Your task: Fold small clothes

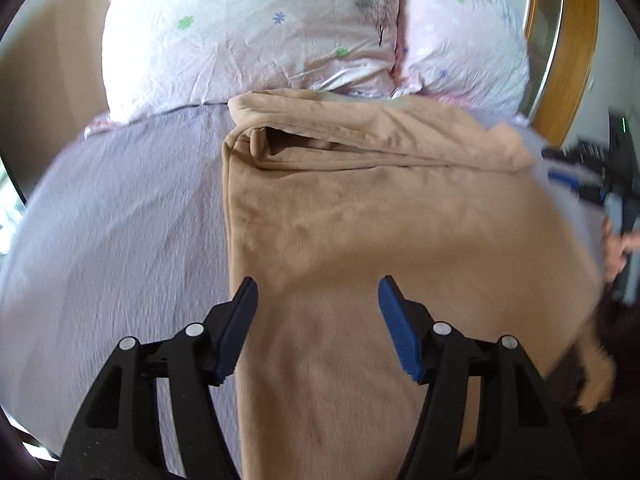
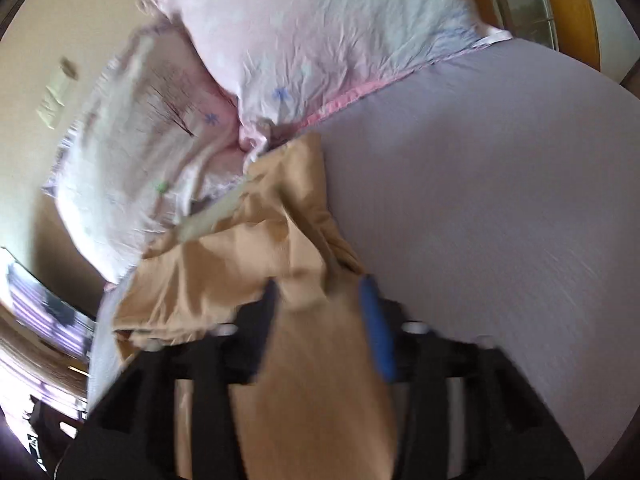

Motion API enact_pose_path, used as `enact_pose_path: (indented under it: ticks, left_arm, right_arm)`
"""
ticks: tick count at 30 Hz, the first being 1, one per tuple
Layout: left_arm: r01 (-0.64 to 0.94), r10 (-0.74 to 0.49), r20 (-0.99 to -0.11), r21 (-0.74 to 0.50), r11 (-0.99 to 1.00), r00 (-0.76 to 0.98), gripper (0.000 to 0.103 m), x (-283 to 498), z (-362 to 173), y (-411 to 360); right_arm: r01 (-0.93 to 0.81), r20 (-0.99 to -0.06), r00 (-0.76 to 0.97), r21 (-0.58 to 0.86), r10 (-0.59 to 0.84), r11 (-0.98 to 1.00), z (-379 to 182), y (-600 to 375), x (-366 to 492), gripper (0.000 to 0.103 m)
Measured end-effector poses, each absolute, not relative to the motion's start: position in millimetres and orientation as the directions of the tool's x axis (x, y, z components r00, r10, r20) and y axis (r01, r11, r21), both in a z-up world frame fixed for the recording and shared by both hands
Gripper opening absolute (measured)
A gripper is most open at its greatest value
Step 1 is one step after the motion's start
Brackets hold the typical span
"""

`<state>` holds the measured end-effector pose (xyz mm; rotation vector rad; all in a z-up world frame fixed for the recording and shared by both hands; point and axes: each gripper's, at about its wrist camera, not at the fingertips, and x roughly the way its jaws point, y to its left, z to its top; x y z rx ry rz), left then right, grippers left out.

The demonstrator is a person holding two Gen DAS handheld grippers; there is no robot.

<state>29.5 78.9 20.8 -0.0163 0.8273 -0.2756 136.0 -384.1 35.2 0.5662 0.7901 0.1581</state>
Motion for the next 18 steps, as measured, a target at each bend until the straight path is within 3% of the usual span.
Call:
enact_pose_path:
  ticks: [4,7,10,14,18]
  left_arm:
    - [0.248,-0.448,-0.672,-0.378,0.892,0.589,0.065,-6,22,129]
    - [0.284,-0.593,-0.597,-0.534,0.796,0.54,0.072,-43,18,164]
    - [0.31,-0.637,-0.568,-0.57,0.761,0.52,0.089,-78,10,183]
    - [0.258,-0.618,-0.608,-0.576,0.775,0.498,0.089,-77,-15,183]
    - [0.266,-0.671,-0.606,-0.624,0.734,0.429,0.089,-56,-42,158]
  right_arm:
    - [-0.106,-0.536,0.656,0.631,0.531,0.769,44,-419,63,0.079]
    - [-0.184,-0.569,0.544,0.637,0.617,0.749,36,-416,34,0.079]
    - [-0.16,-0.641,0.455,0.625,0.619,0.764,15,-417,12,0.079]
    - [-0.093,-0.67,0.343,0.673,0.658,0.734,-38,-415,17,0.079]
    - [-0.104,-0.607,0.289,0.749,0.74,0.655,-72,-397,28,0.079]
